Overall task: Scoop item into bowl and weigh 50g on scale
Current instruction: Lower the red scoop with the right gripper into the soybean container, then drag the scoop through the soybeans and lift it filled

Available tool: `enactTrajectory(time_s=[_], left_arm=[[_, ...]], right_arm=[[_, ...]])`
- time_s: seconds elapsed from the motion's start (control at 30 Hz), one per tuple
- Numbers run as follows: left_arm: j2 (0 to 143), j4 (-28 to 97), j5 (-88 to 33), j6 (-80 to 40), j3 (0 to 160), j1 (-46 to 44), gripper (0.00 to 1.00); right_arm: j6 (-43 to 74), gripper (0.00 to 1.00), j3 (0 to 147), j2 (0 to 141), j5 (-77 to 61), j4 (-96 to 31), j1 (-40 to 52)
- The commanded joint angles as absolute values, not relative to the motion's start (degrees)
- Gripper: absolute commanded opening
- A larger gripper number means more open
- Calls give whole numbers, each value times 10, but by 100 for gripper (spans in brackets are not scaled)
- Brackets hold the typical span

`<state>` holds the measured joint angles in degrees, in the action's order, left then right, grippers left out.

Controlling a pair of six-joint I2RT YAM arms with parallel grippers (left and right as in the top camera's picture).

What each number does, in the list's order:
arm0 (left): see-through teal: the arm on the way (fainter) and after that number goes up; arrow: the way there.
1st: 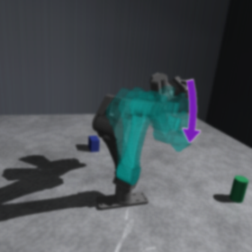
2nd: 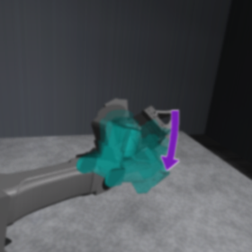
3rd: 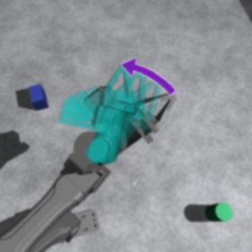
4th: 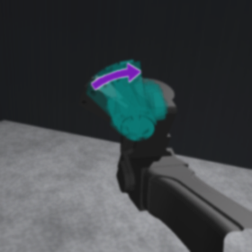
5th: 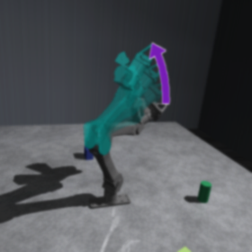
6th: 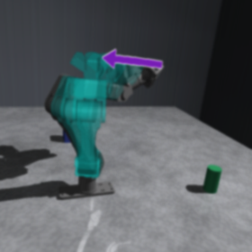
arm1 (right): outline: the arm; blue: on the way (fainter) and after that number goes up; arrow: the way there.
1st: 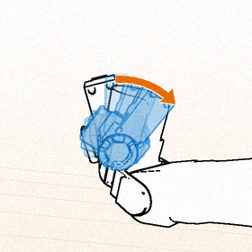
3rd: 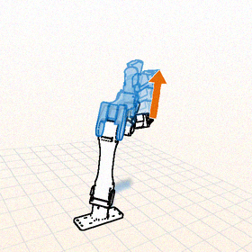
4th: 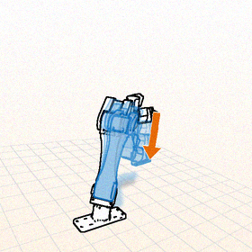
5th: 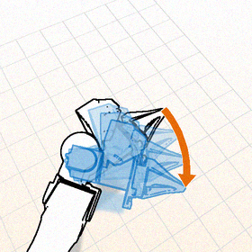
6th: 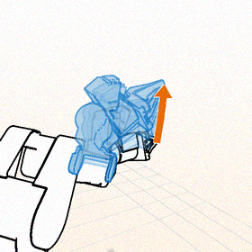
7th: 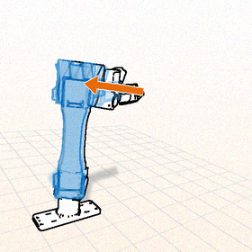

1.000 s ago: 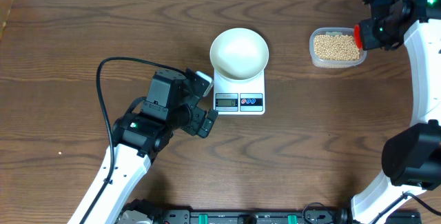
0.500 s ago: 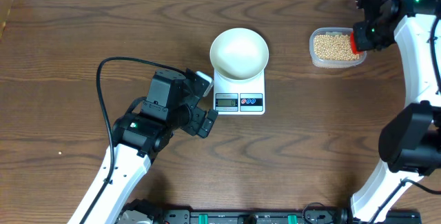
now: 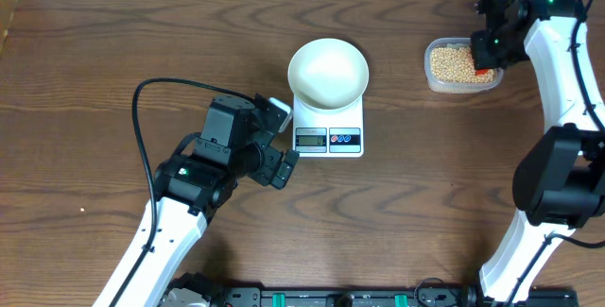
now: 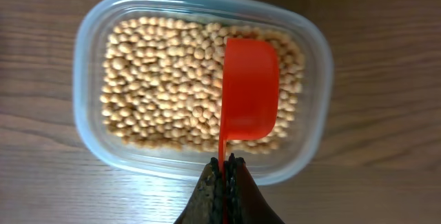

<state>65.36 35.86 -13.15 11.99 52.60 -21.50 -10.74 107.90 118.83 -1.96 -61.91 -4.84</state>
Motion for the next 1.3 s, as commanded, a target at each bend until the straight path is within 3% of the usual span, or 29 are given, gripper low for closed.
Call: enactTrajectory(time_s=[0.0,0.77,1.27], left_arm=[[656,360,-124,117,522,-216,98],[656,360,-124,117,522,-216,98],[656,360,-124,117,522,-216,98]], right_arm=[[-81,1,1086,1213,-71,-620,-44],[-43,1,1080,1230,-241,-643,-83],[-32,1,996,1230,-322,-598,-135]])
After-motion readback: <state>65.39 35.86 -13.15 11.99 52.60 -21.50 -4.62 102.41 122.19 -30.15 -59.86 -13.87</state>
